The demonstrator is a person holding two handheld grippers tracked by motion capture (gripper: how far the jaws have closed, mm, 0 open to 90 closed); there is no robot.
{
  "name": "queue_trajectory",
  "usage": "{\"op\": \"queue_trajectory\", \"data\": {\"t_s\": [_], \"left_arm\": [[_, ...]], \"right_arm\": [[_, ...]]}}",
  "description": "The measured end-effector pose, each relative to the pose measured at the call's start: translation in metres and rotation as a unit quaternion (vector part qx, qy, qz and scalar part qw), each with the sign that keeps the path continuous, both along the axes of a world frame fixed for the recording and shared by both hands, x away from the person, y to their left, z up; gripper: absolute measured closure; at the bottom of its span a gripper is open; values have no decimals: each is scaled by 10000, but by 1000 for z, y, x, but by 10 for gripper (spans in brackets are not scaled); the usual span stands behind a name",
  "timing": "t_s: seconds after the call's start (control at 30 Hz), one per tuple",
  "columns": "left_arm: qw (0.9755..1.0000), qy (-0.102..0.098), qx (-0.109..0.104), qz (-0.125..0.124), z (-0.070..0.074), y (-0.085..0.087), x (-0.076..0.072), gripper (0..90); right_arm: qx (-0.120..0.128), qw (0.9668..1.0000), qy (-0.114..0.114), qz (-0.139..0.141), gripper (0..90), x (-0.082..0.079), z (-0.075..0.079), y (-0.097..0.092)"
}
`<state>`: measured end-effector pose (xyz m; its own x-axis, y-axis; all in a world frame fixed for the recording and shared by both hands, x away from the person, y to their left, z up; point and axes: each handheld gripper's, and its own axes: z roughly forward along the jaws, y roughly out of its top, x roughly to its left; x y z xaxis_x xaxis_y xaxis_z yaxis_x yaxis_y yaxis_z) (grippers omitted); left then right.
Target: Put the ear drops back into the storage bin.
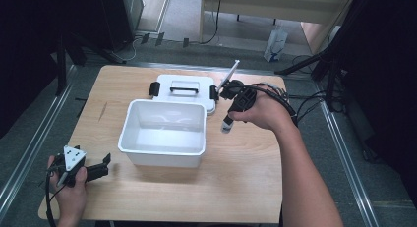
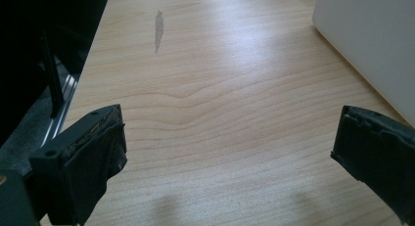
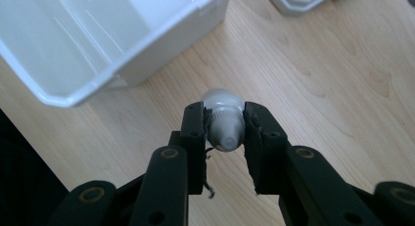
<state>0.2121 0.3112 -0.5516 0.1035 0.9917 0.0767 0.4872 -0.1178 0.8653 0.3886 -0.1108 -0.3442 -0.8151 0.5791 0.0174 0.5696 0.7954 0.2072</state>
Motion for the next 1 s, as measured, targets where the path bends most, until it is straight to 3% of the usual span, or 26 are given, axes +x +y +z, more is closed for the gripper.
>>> {"op": "queue_trajectory", "data": {"t_s": [0.2, 0.43, 1.0], "left_arm": [[10000, 3, -10, -3, 0, 0, 0, 0], [10000, 14, -11, -5, 0, 1, 0, 0], [10000, 24, -13, -7, 0, 1, 0, 0]], "right_arm": [[99, 9998, -52, 142, 717, -3, 20, 21], [188, 9994, -94, 284, 717, -6, 30, 38], [323, 9971, -74, 680, 717, -12, 28, 67]]}}
